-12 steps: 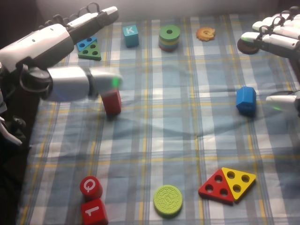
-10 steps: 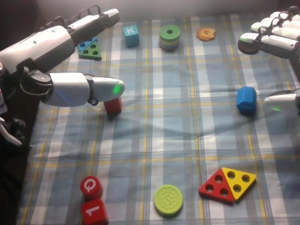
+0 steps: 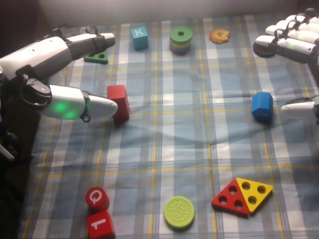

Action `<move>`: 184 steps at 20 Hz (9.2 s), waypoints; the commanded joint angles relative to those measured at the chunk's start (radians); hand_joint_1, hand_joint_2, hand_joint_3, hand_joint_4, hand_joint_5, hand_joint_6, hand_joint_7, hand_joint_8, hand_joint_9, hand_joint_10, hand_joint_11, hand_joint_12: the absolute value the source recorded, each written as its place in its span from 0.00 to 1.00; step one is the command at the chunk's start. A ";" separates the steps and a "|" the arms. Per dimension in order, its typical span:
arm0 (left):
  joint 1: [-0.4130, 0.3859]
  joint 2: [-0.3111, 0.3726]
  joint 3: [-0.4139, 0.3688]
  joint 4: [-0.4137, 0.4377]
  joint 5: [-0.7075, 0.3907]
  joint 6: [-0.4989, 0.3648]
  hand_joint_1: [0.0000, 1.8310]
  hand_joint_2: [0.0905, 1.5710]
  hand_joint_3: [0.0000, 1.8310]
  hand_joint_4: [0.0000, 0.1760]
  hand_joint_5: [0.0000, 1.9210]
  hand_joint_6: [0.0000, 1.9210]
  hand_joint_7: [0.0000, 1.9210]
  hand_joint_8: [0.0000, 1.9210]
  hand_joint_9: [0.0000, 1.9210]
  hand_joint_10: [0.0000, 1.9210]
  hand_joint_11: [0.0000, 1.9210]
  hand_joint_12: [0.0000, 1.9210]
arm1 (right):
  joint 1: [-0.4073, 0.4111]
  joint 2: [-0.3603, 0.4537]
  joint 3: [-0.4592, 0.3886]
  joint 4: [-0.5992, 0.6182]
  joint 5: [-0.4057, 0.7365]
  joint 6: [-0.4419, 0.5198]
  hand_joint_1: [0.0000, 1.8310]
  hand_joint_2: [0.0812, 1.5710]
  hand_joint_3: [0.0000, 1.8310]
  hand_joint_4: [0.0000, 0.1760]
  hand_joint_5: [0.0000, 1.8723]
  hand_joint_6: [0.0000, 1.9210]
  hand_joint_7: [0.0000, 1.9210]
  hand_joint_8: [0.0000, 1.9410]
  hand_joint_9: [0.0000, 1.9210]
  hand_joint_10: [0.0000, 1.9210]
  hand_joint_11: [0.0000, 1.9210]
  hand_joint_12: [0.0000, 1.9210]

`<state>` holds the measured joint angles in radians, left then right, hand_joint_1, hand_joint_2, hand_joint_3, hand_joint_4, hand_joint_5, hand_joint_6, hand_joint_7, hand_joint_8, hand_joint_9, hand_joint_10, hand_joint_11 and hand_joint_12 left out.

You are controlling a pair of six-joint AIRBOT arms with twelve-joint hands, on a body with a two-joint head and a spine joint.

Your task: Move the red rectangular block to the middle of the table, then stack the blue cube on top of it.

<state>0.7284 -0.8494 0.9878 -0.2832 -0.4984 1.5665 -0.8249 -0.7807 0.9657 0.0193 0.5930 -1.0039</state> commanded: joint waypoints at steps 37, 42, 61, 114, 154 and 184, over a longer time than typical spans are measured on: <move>-0.150 -0.184 0.069 0.031 -0.058 0.130 0.64 0.80 0.00 0.00 0.36 0.62 0.40 0.87 0.51 0.97 0.54 1.00 | -0.018 -0.006 -0.009 0.023 0.182 0.063 0.16 0.78 0.00 0.76 0.00 0.00 0.00 0.00 0.00 0.00 0.00 0.00; -0.256 -0.320 0.207 0.014 0.078 0.141 0.62 0.75 0.00 0.00 0.42 0.62 0.51 0.97 0.64 0.99 0.67 1.00 | -0.019 -0.006 -0.009 0.023 0.193 0.069 0.19 0.79 0.00 0.45 0.00 0.00 0.00 0.00 0.00 0.00 0.00 0.00; -0.227 -0.524 0.393 -0.262 0.249 0.399 0.54 0.62 0.00 0.41 0.22 0.21 0.16 0.23 0.00 0.51 0.00 0.87 | -0.023 -0.014 -0.006 0.023 0.198 0.076 0.19 0.79 0.00 0.80 0.00 0.00 0.00 0.00 0.00 0.00 0.00 0.00; 0.062 -0.012 -0.124 -0.012 -0.593 -0.013 0.40 0.86 0.01 0.02 0.00 0.00 0.00 0.00 0.00 0.00 0.00 0.00 | -0.007 -0.233 0.146 0.111 0.178 0.172 0.64 0.81 0.00 0.00 0.37 0.64 0.36 0.88 0.20 0.98 0.14 1.00; 0.153 -0.004 -0.125 -0.092 -0.686 -0.091 0.51 0.87 0.00 0.37 0.01 0.00 0.00 0.00 0.00 0.00 0.00 0.00 | 0.291 -0.115 0.114 -0.111 0.143 0.189 0.24 0.66 0.01 0.64 0.00 0.00 0.00 0.00 0.00 0.00 0.00 0.20; 0.181 -0.011 -0.121 -0.116 -0.707 -0.110 0.53 0.86 0.00 0.26 0.01 0.00 0.00 0.00 0.00 0.00 0.00 0.00 | 0.187 -0.414 0.324 -0.150 -0.195 0.189 0.36 0.75 0.00 0.13 0.15 0.01 0.15 0.01 0.09 0.06 0.00 0.33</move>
<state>0.9154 -0.8577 0.8623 -0.4232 -1.0859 1.4639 -0.6472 -1.1942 1.2900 -0.1387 0.3077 -0.8127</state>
